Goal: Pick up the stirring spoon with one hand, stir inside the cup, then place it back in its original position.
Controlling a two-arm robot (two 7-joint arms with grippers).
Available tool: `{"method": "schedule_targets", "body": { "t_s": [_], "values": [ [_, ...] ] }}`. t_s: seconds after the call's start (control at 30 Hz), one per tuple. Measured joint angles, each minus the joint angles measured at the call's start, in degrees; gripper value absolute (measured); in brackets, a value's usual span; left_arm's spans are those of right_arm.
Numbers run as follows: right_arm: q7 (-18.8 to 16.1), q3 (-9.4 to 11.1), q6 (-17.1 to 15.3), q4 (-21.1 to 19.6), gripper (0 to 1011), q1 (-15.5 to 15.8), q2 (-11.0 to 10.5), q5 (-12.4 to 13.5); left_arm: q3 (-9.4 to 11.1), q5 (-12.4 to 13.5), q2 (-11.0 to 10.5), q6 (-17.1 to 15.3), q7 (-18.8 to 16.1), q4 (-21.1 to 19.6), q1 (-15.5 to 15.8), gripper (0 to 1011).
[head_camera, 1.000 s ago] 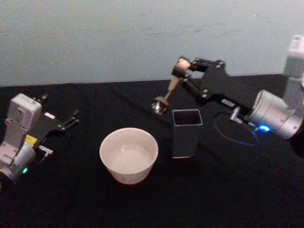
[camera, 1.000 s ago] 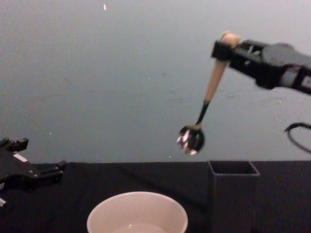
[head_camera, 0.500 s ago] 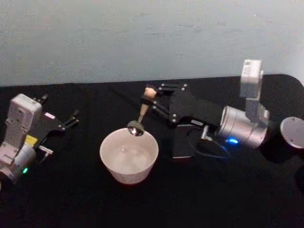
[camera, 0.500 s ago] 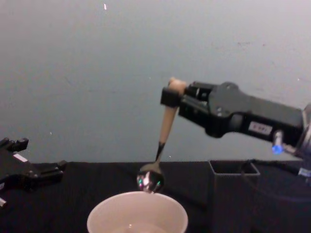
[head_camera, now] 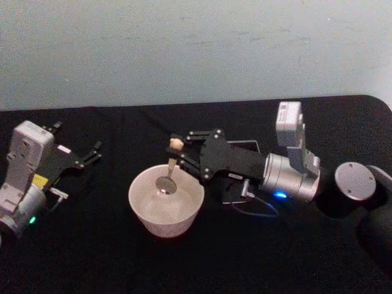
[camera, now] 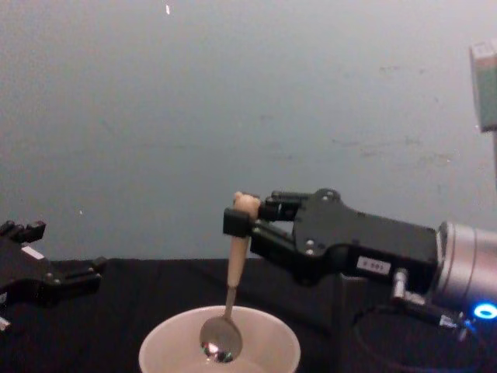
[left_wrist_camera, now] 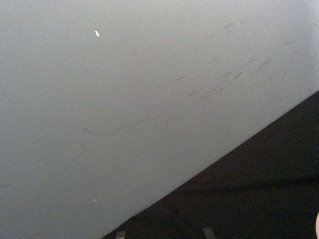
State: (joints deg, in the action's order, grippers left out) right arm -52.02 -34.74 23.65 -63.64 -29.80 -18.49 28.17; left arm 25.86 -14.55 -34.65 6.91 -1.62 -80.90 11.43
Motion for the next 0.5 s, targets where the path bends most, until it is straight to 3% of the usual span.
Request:
{"method": "schedule_targets", "body": {
  "t_s": [0.5],
  "values": [
    [0.7, -1.1, 0.6, 3.7, 212, -1.0, 1.6, -2.9, 0.0, 0.0, 0.0, 0.0, 0.0, 0.0, 0.0, 1001]
  ]
}}
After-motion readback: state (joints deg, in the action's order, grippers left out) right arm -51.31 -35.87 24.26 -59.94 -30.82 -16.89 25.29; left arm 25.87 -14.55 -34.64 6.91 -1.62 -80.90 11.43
